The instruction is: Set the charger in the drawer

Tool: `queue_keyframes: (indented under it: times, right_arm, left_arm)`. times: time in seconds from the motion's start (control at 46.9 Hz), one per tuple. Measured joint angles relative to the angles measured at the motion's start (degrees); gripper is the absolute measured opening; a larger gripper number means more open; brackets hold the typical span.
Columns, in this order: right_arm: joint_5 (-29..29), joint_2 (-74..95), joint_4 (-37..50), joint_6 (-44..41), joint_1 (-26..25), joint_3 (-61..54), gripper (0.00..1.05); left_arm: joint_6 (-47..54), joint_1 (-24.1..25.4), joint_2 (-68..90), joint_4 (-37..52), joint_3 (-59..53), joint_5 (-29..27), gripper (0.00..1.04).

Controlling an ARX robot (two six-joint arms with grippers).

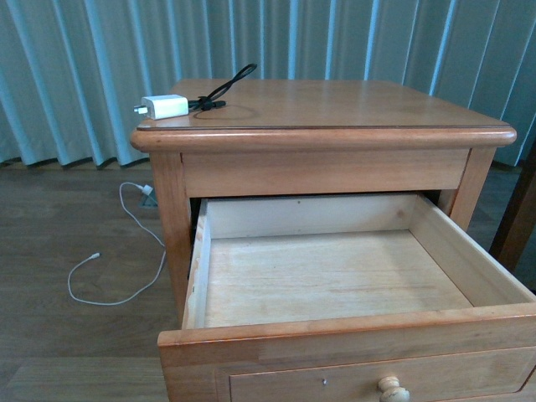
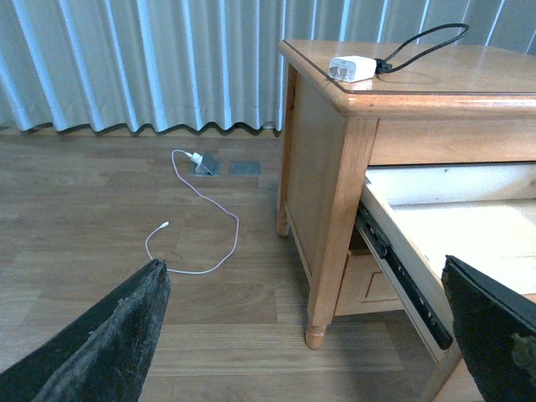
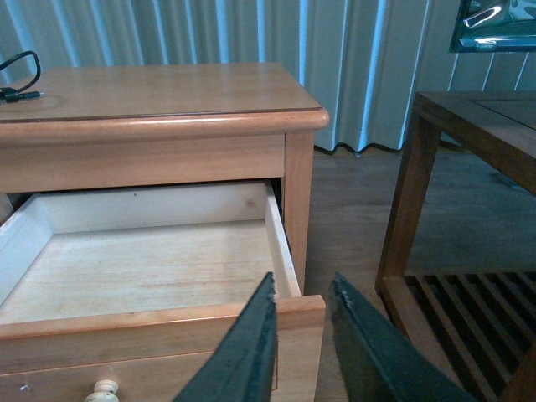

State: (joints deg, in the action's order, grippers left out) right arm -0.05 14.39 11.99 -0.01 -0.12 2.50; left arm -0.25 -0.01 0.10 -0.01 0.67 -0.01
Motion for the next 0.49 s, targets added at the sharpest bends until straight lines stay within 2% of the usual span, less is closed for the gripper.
queue_keyframes:
  times: [0.107, 0.128, 0.213, 0.256, 0.298, 0.341, 0.426, 0.49]
  right_arm:
    - [-0.02, -0.04, 0.00, 0.00, 0.00, 0.00, 0.43]
    - [-0.02, -0.04, -0.02, 0.00, 0.00, 0.00, 0.48]
    - [0.00, -0.11, -0.02, 0.00, 0.00, -0.02, 0.62]
    - [0.00, -0.11, -0.02, 0.00, 0.00, -0.02, 0.69]
    - [-0.07, -0.11, -0.02, 0.00, 0.00, -0.02, 0.76]
    - [-0.04, -0.11, -0.02, 0.00, 0.00, -0.02, 0.83]
    - [0.00, -0.11, -0.02, 0.00, 0.00, -0.02, 0.97]
    - [-0.02, -0.11, -0.02, 0.02, 0.00, -0.02, 0.96]
  left_arm:
    - [0.00, 0.00, 0.00, 0.00, 0.00, 0.00, 0.99]
    - [-1.55, -1.22, 0.68, 0.52, 0.04, -3.87, 0.99]
    - [-9.22, -8.74, 6.93, 5.49, 0.39, -25.81, 0.99]
    - [-12.13, -10.51, 10.51, 7.89, 0.66, -32.35, 0.99]
    - [-14.38, -10.67, 14.43, 10.49, 1.25, -35.65, 0.99]
    - [-16.41, -9.81, 18.78, 13.42, 2.56, -35.34, 0.99]
    - [-17.27, -7.45, 28.41, 19.47, 6.58, -29.83, 0.99]
    - [-17.33, -6.34, 39.10, 23.28, 12.24, -23.61, 0.99]
